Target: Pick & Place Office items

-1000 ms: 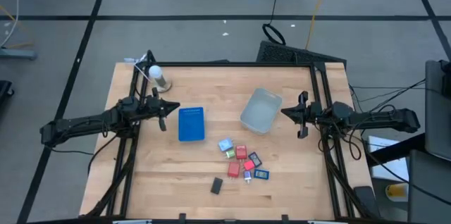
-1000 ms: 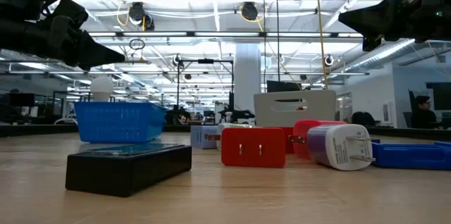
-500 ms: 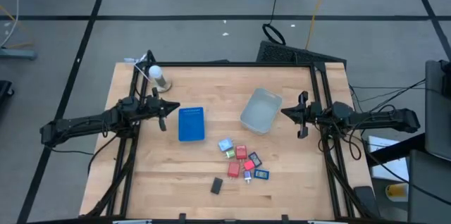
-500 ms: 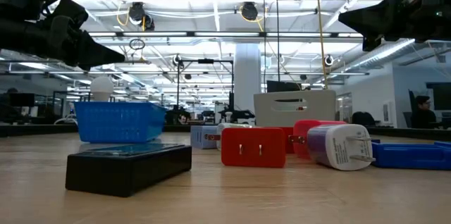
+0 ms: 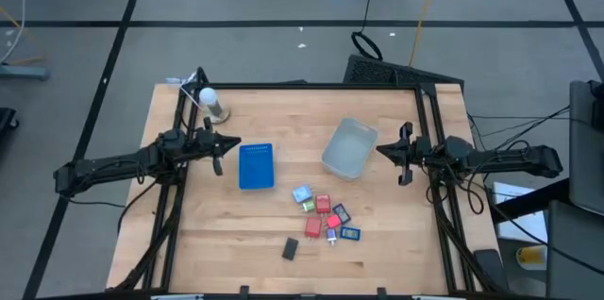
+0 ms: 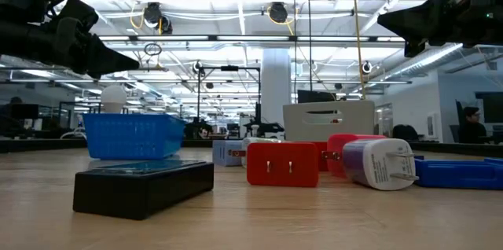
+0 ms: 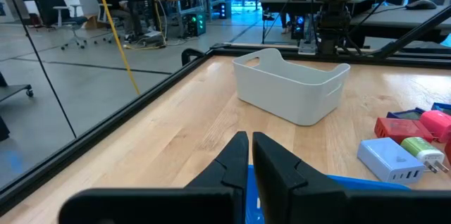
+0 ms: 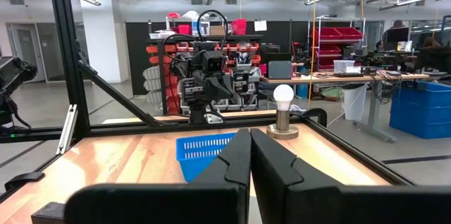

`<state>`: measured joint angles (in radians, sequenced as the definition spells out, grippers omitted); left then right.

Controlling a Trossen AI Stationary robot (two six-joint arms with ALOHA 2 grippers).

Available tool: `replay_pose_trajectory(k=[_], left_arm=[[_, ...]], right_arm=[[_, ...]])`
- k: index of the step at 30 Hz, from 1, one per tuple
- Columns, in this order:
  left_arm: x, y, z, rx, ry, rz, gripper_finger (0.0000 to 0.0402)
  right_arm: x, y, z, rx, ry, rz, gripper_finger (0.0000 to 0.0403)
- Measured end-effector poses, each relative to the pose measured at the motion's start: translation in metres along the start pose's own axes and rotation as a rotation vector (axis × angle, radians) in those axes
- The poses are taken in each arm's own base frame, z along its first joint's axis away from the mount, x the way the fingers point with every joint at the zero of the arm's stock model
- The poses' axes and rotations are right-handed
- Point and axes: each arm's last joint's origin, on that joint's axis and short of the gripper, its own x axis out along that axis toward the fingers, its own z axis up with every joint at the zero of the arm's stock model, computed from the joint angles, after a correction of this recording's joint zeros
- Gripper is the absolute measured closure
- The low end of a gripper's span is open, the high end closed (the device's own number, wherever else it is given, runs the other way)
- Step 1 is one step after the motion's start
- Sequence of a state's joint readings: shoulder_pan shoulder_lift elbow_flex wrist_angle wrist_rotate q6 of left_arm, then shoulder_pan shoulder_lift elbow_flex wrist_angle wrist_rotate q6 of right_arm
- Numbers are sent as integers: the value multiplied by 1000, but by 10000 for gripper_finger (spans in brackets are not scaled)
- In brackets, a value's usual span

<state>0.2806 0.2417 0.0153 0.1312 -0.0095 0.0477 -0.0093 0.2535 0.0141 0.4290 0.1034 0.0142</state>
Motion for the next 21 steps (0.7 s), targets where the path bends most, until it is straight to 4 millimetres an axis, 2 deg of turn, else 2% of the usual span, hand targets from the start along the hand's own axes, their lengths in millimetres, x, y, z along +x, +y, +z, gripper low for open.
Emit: replay_pose_trajectory(k=[15, 21], left_arm=[[0, 0, 2, -2, -21, 1, 376], [0, 0, 9, -87, -93, -1, 376]], right_arm=[[0, 0, 0, 0, -1, 0, 399], [0, 0, 1, 41, -15, 0, 399]])
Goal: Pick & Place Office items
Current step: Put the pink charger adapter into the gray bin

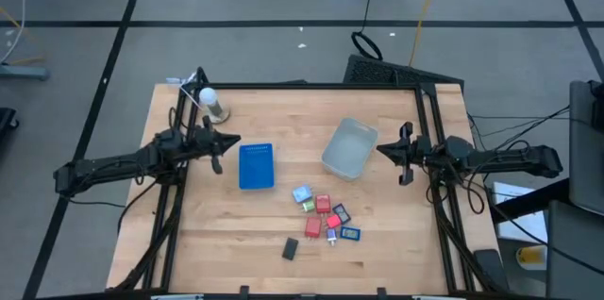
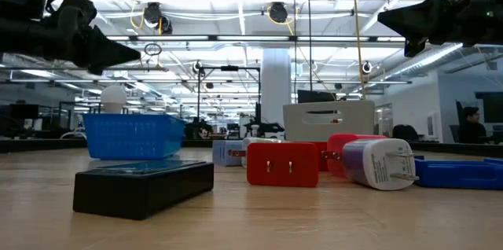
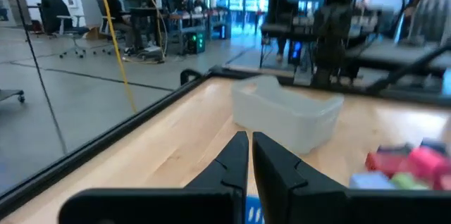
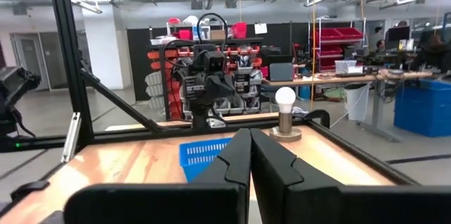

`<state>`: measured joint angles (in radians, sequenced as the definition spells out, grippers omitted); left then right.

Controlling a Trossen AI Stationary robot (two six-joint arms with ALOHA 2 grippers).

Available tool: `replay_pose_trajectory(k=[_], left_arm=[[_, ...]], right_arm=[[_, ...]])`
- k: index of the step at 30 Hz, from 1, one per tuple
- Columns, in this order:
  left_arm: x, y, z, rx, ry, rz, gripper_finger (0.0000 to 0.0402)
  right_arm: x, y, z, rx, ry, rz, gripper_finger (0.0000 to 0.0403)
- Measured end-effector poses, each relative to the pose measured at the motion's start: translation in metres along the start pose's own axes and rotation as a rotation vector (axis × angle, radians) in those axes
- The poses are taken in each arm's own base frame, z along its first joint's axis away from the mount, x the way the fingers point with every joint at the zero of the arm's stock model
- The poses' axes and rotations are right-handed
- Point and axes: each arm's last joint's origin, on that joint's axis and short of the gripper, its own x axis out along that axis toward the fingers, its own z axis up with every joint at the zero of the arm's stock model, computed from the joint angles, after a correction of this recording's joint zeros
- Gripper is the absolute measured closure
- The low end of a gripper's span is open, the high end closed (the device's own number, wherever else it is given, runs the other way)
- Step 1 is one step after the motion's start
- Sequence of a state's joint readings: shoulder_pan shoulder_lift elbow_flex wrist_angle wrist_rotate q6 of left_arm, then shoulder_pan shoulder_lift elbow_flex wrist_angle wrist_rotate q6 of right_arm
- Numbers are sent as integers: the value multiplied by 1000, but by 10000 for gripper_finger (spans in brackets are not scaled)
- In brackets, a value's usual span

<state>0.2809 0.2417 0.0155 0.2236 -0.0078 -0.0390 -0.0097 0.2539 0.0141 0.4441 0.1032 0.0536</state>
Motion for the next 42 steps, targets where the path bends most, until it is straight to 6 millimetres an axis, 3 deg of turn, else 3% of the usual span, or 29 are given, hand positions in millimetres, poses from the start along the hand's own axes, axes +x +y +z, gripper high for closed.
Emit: replay_pose_trajectory(k=[5, 10, 19, 29, 42], left_arm=[[0, -2, 5, -137, -41, -71, 376], [0, -3, 5, -163, -38, -92, 376], [-1, 1, 17, -39, -156, 21, 376], [0, 3, -6, -50, 80, 66, 376], [-1, 3, -10, -91, 118, 69, 376]], right_arm=[[0, 0, 0, 17, 0, 1, 399], [0, 0, -1, 12, 9, 0, 399], [0, 0, -6, 33, 64, -1, 399], [1, -1, -14, 77, 140, -12, 399], [2, -1, -17, 74, 166, -16, 399]])
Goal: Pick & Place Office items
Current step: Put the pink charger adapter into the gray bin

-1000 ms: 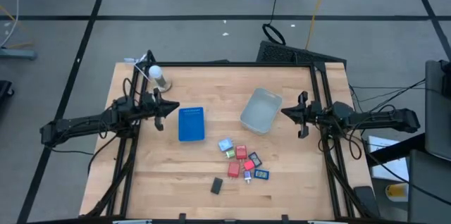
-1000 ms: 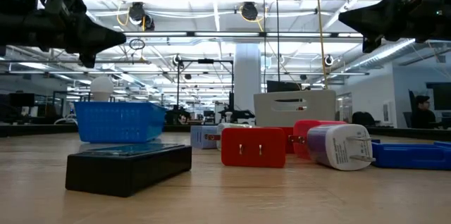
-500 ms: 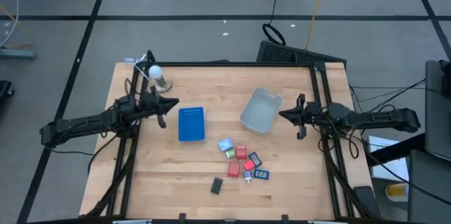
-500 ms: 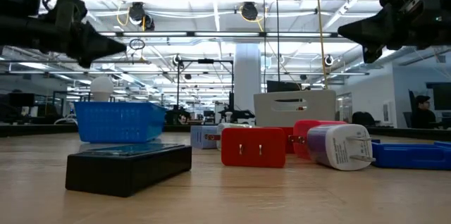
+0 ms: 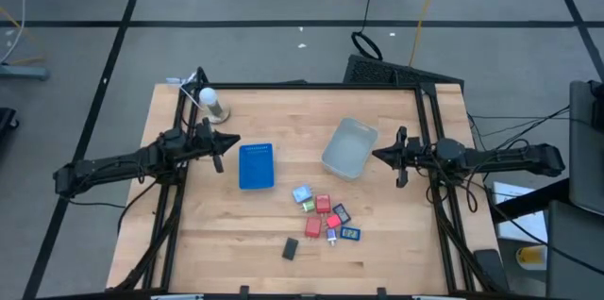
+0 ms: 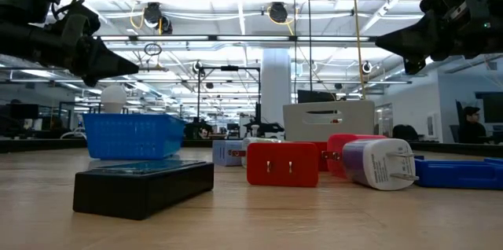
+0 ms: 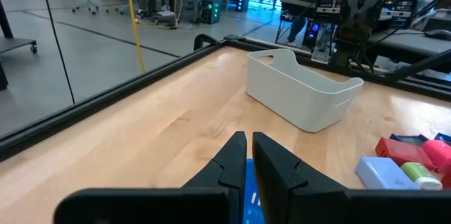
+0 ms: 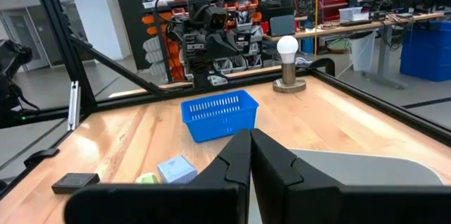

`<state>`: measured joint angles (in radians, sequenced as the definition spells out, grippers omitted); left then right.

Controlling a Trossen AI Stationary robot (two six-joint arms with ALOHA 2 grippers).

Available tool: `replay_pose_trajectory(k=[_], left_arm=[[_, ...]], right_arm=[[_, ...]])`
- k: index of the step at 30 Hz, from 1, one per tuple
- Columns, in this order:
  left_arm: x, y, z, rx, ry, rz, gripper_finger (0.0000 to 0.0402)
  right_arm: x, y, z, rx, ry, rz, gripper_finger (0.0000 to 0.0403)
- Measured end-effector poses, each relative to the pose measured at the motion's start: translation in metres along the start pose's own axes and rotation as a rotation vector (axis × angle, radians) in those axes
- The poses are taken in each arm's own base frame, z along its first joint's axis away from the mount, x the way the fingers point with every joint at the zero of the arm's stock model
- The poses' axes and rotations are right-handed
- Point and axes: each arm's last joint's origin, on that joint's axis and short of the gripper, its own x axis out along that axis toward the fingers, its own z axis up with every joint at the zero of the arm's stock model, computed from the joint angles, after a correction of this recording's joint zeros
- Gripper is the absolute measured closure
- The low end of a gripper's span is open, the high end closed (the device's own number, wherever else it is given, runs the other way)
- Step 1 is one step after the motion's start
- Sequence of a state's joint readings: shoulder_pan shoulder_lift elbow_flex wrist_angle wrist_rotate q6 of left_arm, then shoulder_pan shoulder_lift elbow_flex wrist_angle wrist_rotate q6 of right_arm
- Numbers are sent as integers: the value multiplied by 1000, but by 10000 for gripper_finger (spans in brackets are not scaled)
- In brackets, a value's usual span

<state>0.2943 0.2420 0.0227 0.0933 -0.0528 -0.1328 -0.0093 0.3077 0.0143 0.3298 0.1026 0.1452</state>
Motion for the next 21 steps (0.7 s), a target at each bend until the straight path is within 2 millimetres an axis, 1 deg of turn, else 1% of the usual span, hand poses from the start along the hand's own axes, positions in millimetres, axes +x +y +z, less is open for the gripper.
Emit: replay_pose_trajectory(k=[12, 15, 18, 21], left_arm=[[0, 0, 0, -53, 1, -3, 376], [0, -1, 1, -59, -13, -12, 376], [0, -2, 1, -100, -14, -25, 376], [0, -4, -1, -111, 10, -40, 376]], right_arm=[[0, 0, 0, 15, 3, 10, 399], [0, 1, -2, 17, 26, 35, 399], [0, 1, -4, 16, 49, 47, 399], [0, 1, -5, 29, 61, 45, 399]])
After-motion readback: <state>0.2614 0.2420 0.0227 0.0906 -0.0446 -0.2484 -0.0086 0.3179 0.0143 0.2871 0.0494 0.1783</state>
